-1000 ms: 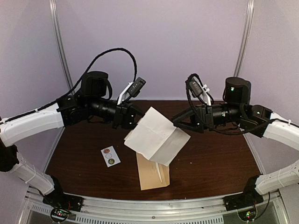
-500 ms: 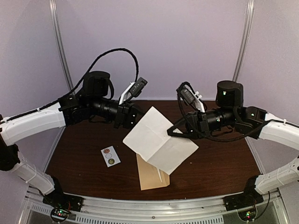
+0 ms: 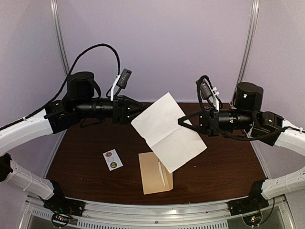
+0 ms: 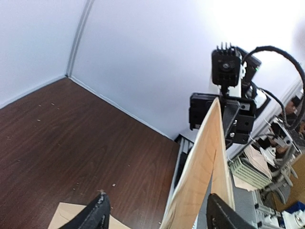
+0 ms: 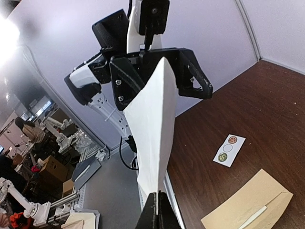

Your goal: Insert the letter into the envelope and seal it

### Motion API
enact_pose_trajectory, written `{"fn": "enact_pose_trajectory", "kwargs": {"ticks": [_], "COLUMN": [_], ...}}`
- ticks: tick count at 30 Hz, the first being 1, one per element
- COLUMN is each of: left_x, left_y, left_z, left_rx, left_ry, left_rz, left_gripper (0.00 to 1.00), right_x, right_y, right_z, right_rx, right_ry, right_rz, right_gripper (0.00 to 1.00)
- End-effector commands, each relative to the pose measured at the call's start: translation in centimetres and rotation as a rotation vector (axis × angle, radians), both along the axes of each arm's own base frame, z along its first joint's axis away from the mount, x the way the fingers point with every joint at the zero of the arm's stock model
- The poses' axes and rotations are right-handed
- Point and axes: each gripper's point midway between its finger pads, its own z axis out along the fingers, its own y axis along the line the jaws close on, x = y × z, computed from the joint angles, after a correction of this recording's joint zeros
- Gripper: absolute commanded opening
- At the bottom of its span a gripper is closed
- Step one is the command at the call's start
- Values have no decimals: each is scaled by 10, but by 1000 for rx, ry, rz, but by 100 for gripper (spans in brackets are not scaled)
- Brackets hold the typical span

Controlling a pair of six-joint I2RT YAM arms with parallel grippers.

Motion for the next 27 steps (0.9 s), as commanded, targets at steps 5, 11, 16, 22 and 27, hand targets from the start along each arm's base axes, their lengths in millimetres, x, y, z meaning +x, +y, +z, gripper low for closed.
{"fn": "enact_pose_trajectory", "kwargs": {"ticks": [5,11,16,22,27], "left_x": [19,-12,-31,-43,-42], "left_y": [48,16,-6,-20,-17], "left_z": [53,48,49,55,58], "left_rx": [-277,-290,-286,-304,-341], "left_ry": [-23,-1,-10,-26,-33], "left_rz": [266,37,-91,-171,-159], "left_gripper": [84,89,95,93,61], "right_x": [28,28,20,13,11], "right_y": [-34,-35,-30,-25,-25], "right_z": [55,79,89,89,88], "right_rx": [237,332,378,381,381], "right_ry": [-111,-141,-147,-140,-136], "right_rz": [-283,-283,-221,-165,-159], "right_gripper": [0,0,0,0,0]}}
